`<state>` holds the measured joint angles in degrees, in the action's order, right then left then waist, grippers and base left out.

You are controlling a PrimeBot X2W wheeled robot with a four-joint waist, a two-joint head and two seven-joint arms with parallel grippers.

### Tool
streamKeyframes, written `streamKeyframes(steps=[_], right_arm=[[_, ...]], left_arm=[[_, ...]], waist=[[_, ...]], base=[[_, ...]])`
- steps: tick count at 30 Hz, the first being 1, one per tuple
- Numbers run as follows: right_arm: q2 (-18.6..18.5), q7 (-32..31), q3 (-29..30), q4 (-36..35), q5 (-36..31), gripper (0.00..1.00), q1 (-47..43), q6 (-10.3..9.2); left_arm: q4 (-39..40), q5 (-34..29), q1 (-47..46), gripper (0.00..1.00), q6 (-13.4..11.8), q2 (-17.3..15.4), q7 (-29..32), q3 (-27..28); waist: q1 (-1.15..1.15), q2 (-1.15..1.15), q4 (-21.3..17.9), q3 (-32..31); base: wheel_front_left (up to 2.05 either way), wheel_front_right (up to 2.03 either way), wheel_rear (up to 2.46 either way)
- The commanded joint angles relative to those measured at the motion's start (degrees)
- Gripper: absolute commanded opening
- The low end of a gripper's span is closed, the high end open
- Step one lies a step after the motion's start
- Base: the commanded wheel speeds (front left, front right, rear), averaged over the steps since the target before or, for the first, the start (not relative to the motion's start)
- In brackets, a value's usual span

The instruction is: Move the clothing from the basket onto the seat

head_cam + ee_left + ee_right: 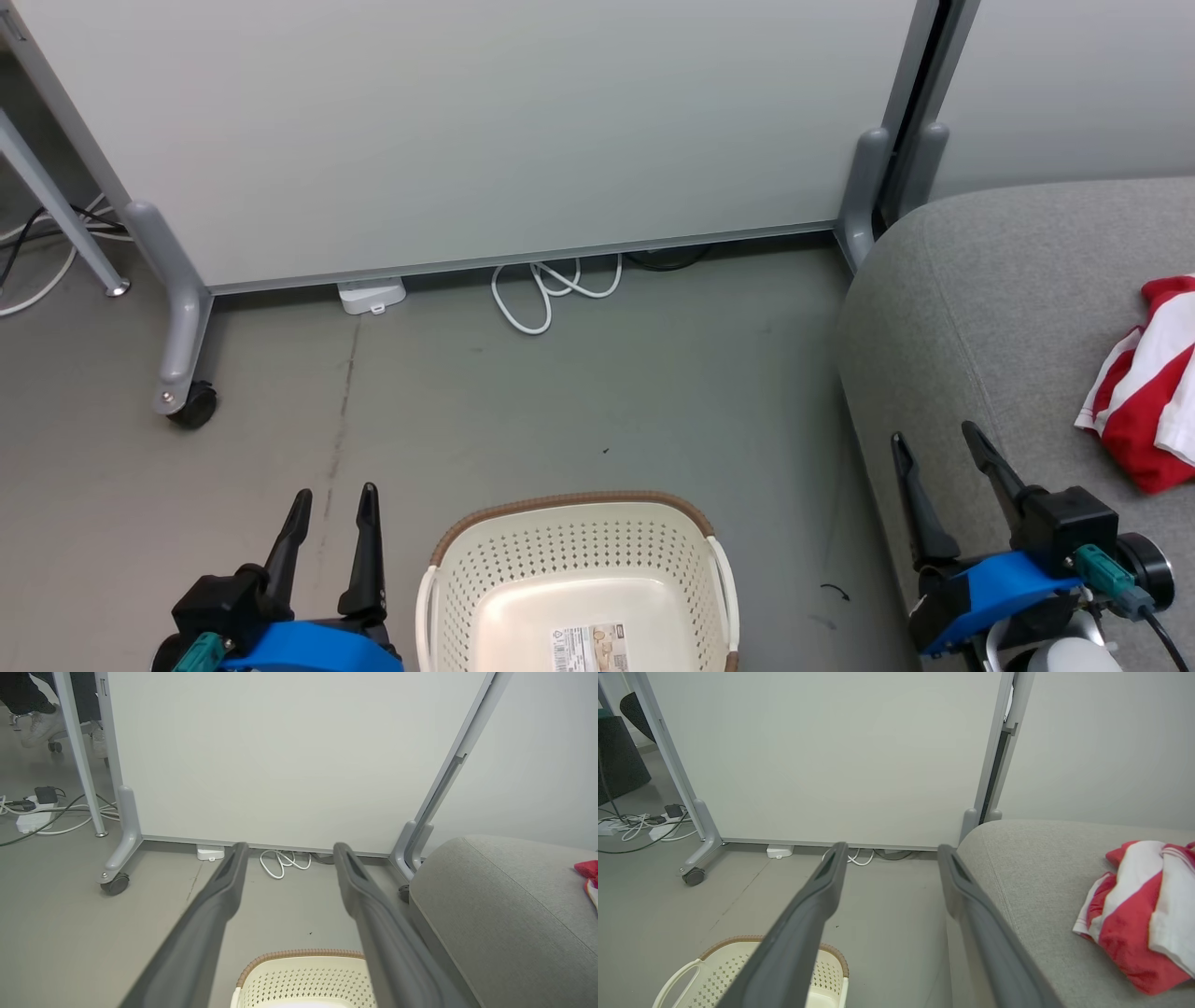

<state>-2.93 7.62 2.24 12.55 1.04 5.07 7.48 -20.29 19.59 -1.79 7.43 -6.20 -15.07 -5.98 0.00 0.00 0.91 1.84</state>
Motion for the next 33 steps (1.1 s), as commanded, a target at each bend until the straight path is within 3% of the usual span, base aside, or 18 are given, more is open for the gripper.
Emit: streamKeyframes(steps=[1, 3, 4, 9, 33], right_arm=[[0.1, -0.1, -0.1, -0.4, -0.4, 1.0, -0.8, 0.02], [0.1, -0.1, -0.1, -0.4, -0.3, 1.0, -0.8, 0.02], [0.0, -0.1, -0.1, 0.0, 0.0, 0.0, 0.0, 0.01], [0.2, -0.5, 0.0, 2.8, 0.4, 0.0, -0.7, 0.0], [0.1, -4.4, 1.3, 2.3, 26.9, 0.0, -0.1, 0.0]], left_arm=[[0.1, -0.1, -0.2, 1.0, 0.1, -0.1, -0.1, 0.1], [0.3, 0.4, -0.3, 1.0, 0.1, 0.0, -0.1, -0.1], [0.1, 0.4, 0.0, 0.0, 0.0, 0.1, 0.0, -0.1], [-2.3, 0.8, 1.8, 0.0, 0.0, 0.8, 0.4, -0.3], [0.3, 21.8, -0.2, 0.0, 0.0, 1.4, 6.5, 3.4]], waist=[[0.0, 0.0, 0.1, 0.0], [0.0, 0.0, 0.2, 0.1], [0.0, 0.0, 0.2, 0.1], [0.0, 0.0, 0.2, 0.1], [0.0, 0.0, 0.0, -0.2]], base=[[0.0, 0.0, 0.0], [0.0, 0.0, 0.0], [0.0, 0.0, 0.0], [0.0, 0.0, 0.0], [0.0, 0.0, 0.0]])
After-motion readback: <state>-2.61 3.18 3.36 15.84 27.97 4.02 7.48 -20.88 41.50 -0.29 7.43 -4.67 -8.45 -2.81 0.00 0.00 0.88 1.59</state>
